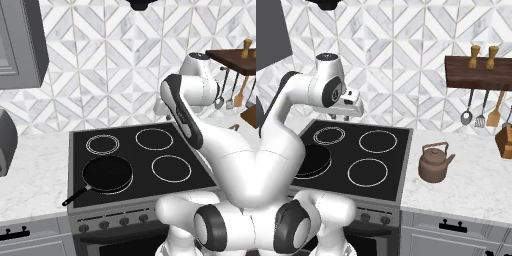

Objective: Pick the kettle from the counter and place it on a stove burner. Then turn the burner on.

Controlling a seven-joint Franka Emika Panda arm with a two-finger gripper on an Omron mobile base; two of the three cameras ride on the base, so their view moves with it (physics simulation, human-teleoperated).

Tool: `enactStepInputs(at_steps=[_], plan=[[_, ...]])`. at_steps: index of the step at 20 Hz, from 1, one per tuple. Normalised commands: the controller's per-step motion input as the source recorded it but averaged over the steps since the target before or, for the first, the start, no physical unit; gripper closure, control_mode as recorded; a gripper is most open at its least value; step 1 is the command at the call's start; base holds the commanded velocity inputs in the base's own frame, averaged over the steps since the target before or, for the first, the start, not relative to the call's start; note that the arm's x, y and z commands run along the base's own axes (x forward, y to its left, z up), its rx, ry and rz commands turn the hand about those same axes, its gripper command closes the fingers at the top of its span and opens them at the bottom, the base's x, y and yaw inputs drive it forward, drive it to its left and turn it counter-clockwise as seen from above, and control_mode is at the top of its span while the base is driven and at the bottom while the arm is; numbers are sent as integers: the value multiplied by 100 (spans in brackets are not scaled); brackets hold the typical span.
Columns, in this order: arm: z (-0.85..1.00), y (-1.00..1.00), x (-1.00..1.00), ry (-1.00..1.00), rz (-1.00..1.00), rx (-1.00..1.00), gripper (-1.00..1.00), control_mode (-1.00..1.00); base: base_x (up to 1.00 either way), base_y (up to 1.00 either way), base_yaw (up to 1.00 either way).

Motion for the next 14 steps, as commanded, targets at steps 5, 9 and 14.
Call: enactStepInputs(at_steps=[5, 9, 14], plan=[[-14, -39, -25, -6, -6, 1, -100, -100, 0, 0, 0], [-8, -66, -42, -17, -13, 3, -100, -100, 0, 0, 0], [3, -98, -12, -23, -34, 15, -100, -100, 0, 0, 0]])
